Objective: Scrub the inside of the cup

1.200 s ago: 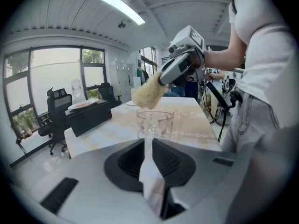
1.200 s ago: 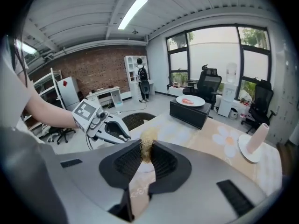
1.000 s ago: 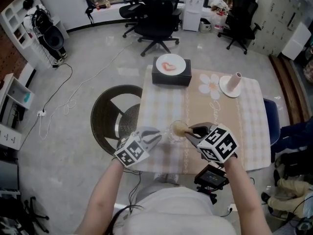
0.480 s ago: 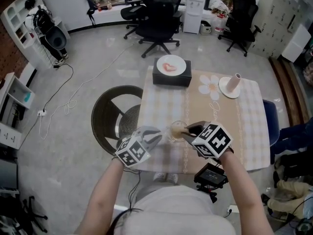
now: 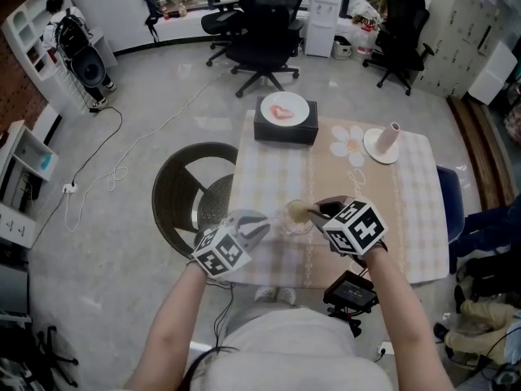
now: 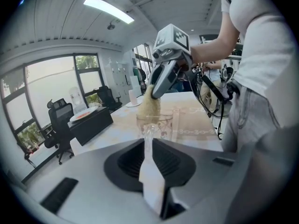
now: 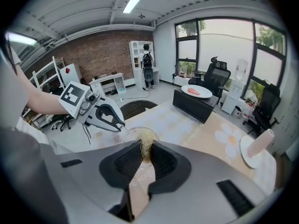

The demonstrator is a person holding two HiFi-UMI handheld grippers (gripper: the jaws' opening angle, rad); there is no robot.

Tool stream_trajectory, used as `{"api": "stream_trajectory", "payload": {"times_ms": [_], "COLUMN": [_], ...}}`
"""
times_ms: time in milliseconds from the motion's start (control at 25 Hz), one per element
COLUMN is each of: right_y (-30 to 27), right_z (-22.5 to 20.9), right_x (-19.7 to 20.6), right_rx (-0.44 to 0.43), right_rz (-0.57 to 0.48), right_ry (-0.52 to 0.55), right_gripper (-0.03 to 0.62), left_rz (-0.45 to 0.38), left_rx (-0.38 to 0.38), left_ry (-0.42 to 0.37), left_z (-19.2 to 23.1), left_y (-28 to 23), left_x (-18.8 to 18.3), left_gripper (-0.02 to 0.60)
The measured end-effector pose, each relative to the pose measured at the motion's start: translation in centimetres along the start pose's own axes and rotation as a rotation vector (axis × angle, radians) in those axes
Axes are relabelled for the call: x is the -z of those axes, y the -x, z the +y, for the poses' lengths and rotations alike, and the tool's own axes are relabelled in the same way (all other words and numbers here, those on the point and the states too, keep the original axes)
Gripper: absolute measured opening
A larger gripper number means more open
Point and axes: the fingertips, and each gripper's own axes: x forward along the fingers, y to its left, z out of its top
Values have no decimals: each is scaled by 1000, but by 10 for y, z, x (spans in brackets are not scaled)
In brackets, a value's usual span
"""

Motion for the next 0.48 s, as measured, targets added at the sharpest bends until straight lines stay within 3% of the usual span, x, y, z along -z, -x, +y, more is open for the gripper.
{"api": "stream_trajectory", "payload": {"times_ms": [480], "right_y": [-3], "right_z": [-9], "right_x": [15], "right_rx": [17], "right_rz": [87], "right_ry": [45], "right_gripper": [54], "left_rz": [-2], "left_rx": [-3], "left_ry": [1], "left_z": [-3], "left_y": [0], "left_x": [3], "left_gripper": [57]}}
